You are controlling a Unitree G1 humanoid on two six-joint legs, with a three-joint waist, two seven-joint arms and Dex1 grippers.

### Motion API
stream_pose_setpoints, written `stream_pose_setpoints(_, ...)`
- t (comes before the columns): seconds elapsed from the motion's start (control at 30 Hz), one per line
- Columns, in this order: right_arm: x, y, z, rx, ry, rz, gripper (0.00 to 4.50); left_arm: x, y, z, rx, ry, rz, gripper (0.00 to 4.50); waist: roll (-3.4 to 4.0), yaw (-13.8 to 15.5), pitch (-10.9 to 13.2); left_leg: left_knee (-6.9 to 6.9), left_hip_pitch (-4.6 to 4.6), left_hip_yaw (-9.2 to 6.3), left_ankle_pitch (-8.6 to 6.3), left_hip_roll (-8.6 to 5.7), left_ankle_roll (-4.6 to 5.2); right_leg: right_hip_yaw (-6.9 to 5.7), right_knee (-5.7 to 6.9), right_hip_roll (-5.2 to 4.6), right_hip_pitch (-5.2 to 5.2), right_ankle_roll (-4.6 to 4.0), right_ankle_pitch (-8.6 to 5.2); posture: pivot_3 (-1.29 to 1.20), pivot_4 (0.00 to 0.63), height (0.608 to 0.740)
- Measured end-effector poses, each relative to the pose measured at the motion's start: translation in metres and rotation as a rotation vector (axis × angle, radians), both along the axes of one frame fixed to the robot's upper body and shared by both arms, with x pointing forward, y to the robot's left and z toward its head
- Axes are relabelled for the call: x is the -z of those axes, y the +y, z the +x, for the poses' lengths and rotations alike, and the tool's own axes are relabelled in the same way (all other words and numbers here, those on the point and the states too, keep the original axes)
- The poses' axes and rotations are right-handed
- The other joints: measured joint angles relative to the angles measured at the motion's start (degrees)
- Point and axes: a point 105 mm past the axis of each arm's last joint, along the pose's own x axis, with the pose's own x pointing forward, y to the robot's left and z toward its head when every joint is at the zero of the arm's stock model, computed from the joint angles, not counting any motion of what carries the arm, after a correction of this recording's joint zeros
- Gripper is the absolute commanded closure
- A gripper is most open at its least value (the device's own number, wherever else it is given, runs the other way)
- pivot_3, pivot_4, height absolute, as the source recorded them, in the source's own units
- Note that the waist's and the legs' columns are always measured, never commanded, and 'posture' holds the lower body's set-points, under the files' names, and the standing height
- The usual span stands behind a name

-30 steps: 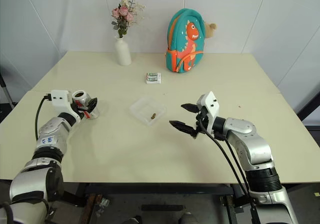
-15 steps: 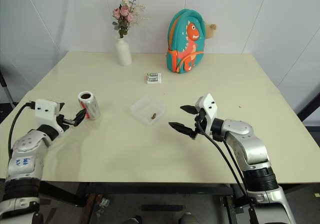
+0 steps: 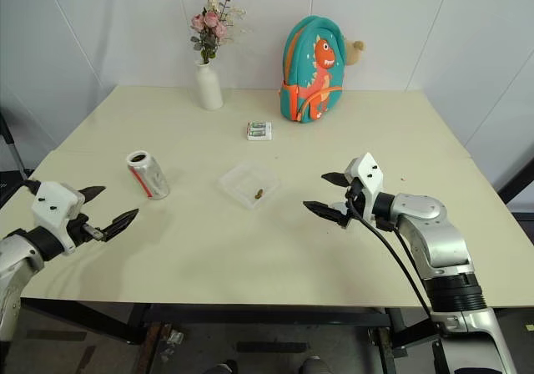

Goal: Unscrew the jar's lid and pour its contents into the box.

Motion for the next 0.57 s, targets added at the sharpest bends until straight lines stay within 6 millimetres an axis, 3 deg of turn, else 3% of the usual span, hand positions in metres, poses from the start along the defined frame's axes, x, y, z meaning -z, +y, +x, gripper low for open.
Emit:
stream_pose_setpoints(0.13,0.0,-0.011,-0.007,-0.027,-0.033,-0.054,0.0,-0.011,-0.02,0.006,0.206,-0.021,0.079,0.03,0.0,0.1,0.0,-0.06,-0.03,0.01,0.0,0.0,0.01,0.0,-0.03,0.01,-0.03,0.24,0.12,0.0,0.15,0.74)
stream_pose_setpoints(0.27,-0.002,-0.028,-0.008,-0.015,-0.022,-0.077,0.0,0.003,-0.028,0.013,0.336,0.037,0.156,0.03,0.01,-0.3,0.0,-0.15,0.0,0.07,-0.01,0.03,0.02,0.04,-0.03,0.02,-0.09,0.41,0.21,0.0,0.15,0.74)
stream_pose_setpoints(0.33,-0.002,-0.032,-0.009,-0.017,-0.018,-0.089,0.0,0.011,-0.031,0.017,0.364,0.07,0.17,0.03,0.01,-0.4,0.0,-0.18,-0.02,0.08,-0.01,0.06,0.02,0.04,0.03,0.06,-0.16,0.64,0.34,0.0,0.15,0.74)
stream_pose_setpoints(0.57,-0.004,-0.03,-0.011,-0.036,-0.033,-0.097,0.0,0.012,-0.042,0.023,0.378,0.054,0.137,0.03,0.01,-0.3,0.0,-0.21,-0.04,0.07,-0.02,0.08,0.04,0.05,0.06,0.07,-0.19,0.69,0.35,0.0,0.15,0.74)
